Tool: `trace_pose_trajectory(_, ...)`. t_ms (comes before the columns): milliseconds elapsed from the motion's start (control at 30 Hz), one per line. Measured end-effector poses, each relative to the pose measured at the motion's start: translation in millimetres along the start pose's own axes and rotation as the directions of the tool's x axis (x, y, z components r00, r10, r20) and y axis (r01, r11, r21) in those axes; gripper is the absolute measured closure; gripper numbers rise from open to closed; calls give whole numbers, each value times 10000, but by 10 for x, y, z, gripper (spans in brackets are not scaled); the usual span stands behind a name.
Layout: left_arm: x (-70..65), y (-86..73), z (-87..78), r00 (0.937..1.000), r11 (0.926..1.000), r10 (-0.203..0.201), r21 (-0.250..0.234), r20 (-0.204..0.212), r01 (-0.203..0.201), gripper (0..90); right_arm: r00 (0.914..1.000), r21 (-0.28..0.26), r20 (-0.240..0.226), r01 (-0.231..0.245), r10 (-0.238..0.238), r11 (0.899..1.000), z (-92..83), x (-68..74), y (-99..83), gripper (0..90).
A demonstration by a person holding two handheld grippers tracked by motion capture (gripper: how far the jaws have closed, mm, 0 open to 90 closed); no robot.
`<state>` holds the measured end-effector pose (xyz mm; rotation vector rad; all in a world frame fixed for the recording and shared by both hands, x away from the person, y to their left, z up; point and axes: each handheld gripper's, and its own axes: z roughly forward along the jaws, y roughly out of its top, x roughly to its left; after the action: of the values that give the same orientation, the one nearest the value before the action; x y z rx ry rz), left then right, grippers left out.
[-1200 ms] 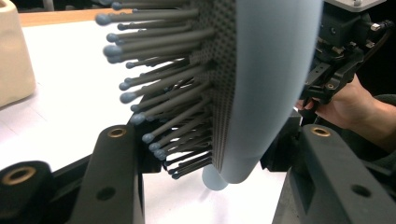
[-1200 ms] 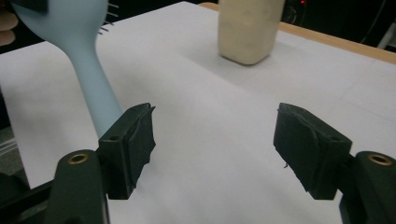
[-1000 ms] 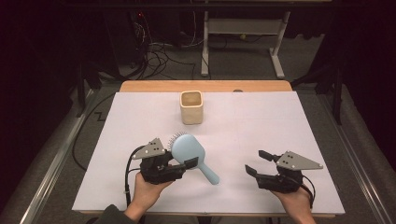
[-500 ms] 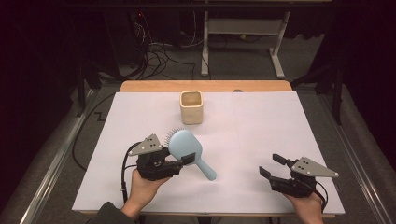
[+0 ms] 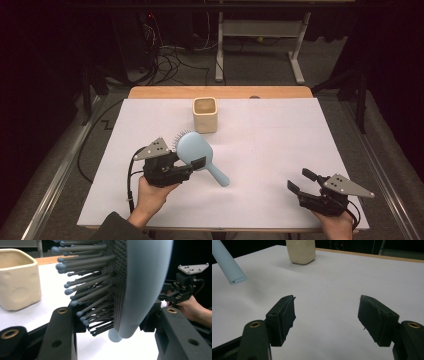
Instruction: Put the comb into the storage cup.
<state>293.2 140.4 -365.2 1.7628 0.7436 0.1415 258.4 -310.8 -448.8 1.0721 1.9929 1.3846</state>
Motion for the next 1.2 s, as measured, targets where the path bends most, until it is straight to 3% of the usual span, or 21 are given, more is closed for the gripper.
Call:
trace_pose_trajectory(433, 95, 139, -11, 9996, 9999, 77, -70, -270, -79, 522, 9988, -119, 209, -435, 437, 9990, -79, -73, -124, 285)
trace_pose_trajectory(733, 134, 267, 11, 9980, 9996, 275, 31, -565, -273, 522, 9983, -328, 310, -483, 493, 9983, -86, -92, -148, 284)
trace_pose_trajectory(1200, 232, 449, 48, 9960, 9997, 224, 53, -865, -220, 521, 9989, -295, 320, -329, 338, 9990, -50, -55, -149, 283)
